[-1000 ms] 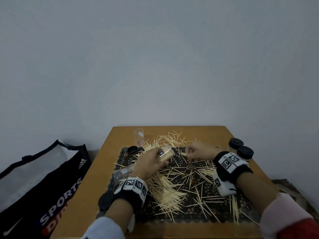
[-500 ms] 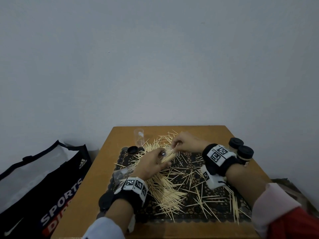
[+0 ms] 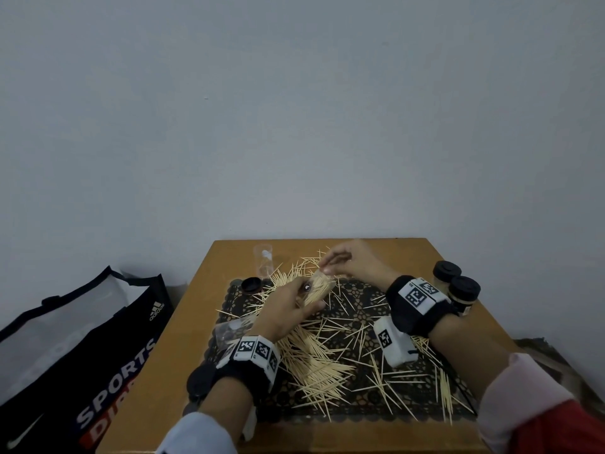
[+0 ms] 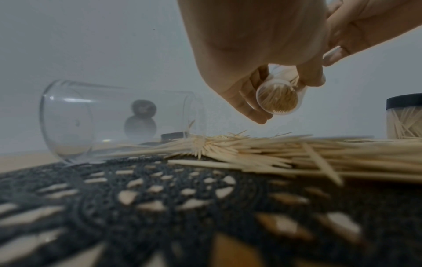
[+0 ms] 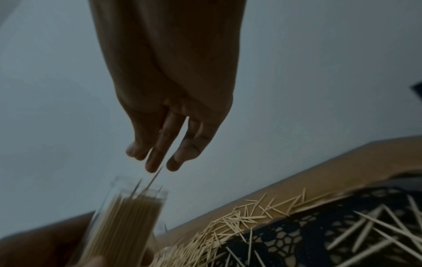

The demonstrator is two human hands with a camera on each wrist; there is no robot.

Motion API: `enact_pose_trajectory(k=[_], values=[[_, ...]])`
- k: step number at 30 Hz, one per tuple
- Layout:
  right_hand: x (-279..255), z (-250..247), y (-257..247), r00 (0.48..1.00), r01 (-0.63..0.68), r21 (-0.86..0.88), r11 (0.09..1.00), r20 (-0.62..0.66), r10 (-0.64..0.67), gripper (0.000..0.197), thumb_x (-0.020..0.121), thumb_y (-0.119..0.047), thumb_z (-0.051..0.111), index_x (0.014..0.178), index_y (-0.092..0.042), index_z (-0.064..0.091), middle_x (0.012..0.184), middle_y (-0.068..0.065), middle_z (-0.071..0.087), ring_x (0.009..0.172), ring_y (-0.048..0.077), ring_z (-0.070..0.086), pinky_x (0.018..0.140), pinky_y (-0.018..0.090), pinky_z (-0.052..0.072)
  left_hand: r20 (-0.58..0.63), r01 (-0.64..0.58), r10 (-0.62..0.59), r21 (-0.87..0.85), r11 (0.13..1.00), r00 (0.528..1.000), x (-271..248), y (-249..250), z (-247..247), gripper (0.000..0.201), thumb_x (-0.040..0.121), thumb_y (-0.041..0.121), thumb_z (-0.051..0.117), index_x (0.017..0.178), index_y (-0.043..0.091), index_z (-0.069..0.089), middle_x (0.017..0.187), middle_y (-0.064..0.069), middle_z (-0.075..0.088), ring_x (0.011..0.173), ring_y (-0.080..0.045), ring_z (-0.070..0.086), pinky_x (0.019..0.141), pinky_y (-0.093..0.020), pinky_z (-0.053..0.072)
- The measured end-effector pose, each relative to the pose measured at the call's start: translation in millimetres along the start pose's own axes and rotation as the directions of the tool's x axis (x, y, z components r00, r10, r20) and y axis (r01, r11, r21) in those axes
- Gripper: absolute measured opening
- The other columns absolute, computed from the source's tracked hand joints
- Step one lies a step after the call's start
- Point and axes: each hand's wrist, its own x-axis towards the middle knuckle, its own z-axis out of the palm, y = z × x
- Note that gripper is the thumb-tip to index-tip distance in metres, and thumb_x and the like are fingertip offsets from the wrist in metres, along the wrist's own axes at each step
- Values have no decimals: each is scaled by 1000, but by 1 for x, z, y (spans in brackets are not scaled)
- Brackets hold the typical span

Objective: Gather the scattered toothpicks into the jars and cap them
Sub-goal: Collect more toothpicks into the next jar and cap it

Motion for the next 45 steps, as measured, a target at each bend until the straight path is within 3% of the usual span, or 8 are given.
enact_pose_trajectory(k=[5, 7, 13, 19, 23, 29, 35, 45], values=[[-12, -22, 22, 997, -72, -61, 996, 16, 73, 29, 87, -2, 64, 115, -11, 64, 106, 3, 67, 72, -5, 62, 56, 13, 47, 13, 12, -12, 31, 999, 1000, 0, -1, -2, 61, 86, 52, 64, 131, 14, 50, 116, -4, 64, 89, -12, 58, 67, -13, 41], [-20, -31, 36, 949, -178, -272, 946, 207, 238, 43, 84, -4, 69, 125, -13, 58, 122, 8, 61, 97, 10, 61, 81, 24, 52, 26, 8, -10, 58, 998, 1000, 0, -1, -2, 62, 86, 55, 63, 130, 14, 50, 116, -5, 65, 88, -13, 59, 68, -16, 42], [-44, -43, 74, 767, -256, -728, 637, 248, 592, 110, 70, -46, 82, 154, -25, 14, 161, 2, 10, 148, 24, 11, 119, 42, 16, 41, 7, -11, 101, 995, 999, 0, -5, -1, 68, 81, 64, 58, 129, 16, 51, 114, -3, 66, 88, -14, 61, 71, -21, 46], [-52, -42, 76, 809, -269, -720, 640, 192, 556, 99, 70, -39, 84, 150, -20, 28, 156, 5, 24, 143, 25, 23, 115, 37, 27, 44, 8, -13, 110, 994, 999, 0, -5, -1, 62, 84, 57, 65, 129, 16, 52, 114, -3, 66, 86, -13, 58, 67, -18, 40], [-54, -42, 76, 879, -219, -736, 641, 135, 456, 61, 76, -23, 81, 130, -16, 55, 123, -1, 50, 109, 16, 47, 78, 20, 40, 56, 12, -18, 101, 995, 998, -1, -2, -2, 61, 85, 54, 66, 129, 15, 52, 115, -4, 65, 88, -14, 58, 70, -21, 41], [-57, -46, 82, 871, -205, -769, 606, 138, 471, 82, 69, -31, 85, 141, -19, 48, 141, 2, 45, 135, 24, 38, 109, 34, 33, 55, 22, -28, 105, 994, 998, -1, -2, -2, 61, 84, 55, 66, 129, 16, 52, 114, -4, 65, 89, -14, 59, 70, -22, 41], [-54, -47, 81, 909, -135, -770, 624, 155, 387, 41, 72, -24, 84, 110, -15, 72, 86, -11, 62, 77, 7, 56, 65, 20, 47, 57, 26, -32, 108, 994, 998, -1, -2, -2, 61, 83, 56, 66, 128, 16, 53, 114, -3, 65, 91, -14, 59, 70, -22, 41], [-55, -46, 69, 952, 14, -881, 473, 156, 263, 14, 82, -35, 71, 92, -24, 75, 95, -10, 70, 87, 10, 60, 66, 22, 36, 63, 27, -34, 117, 993, 997, 0, -3, -2, 62, 83, 57, 66, 128, 16, 53, 114, -4, 65, 91, -16, 60, 73, -25, 45]])
